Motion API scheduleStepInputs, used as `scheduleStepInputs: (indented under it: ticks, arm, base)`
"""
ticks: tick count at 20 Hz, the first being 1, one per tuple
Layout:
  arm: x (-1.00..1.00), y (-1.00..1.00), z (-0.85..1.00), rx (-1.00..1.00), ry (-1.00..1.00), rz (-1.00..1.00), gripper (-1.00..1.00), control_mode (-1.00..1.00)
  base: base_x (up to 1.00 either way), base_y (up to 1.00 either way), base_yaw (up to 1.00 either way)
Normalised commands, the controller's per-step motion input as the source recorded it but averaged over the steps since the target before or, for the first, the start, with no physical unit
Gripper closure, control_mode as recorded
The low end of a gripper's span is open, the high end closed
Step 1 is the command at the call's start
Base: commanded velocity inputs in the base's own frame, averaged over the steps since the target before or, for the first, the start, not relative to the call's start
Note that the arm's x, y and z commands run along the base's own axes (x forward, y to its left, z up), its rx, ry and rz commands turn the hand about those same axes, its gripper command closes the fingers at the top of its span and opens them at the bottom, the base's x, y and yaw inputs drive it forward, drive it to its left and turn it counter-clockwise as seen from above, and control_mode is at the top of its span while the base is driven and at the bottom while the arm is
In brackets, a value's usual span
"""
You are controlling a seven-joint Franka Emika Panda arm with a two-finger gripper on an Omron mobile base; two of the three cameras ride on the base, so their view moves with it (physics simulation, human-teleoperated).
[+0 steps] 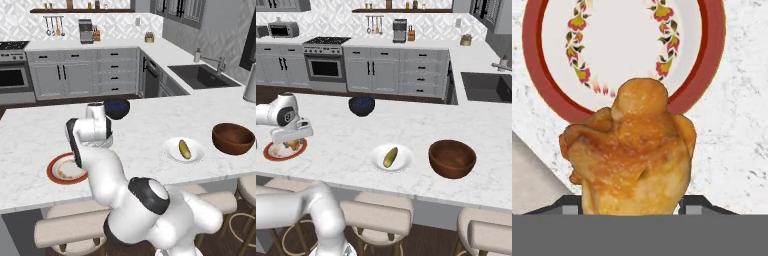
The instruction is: Pick the chicken drumstick and cucumber from their plates and place them in the bowl. Then put the bowl in the fridge.
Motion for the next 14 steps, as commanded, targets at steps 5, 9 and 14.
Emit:
scheduleStepInputs:
  ticks: [5, 9, 14]
  arm:
    - [-0.25, -1.00, 0.41, -0.07, -0.04, -0.04, 1.00, -1.00]
    - [-0.22, -1.00, 0.29, -0.06, -0.04, 0.00, 1.00, -1.00]
    - [-0.09, -1.00, 0.38, -0.07, -0.03, 0.00, 1.00, -1.00]
  base:
    - [0.00, 0.00, 0.00]
    - [0.00, 0.00, 0.00]
    - [0.00, 0.00, 0.00]
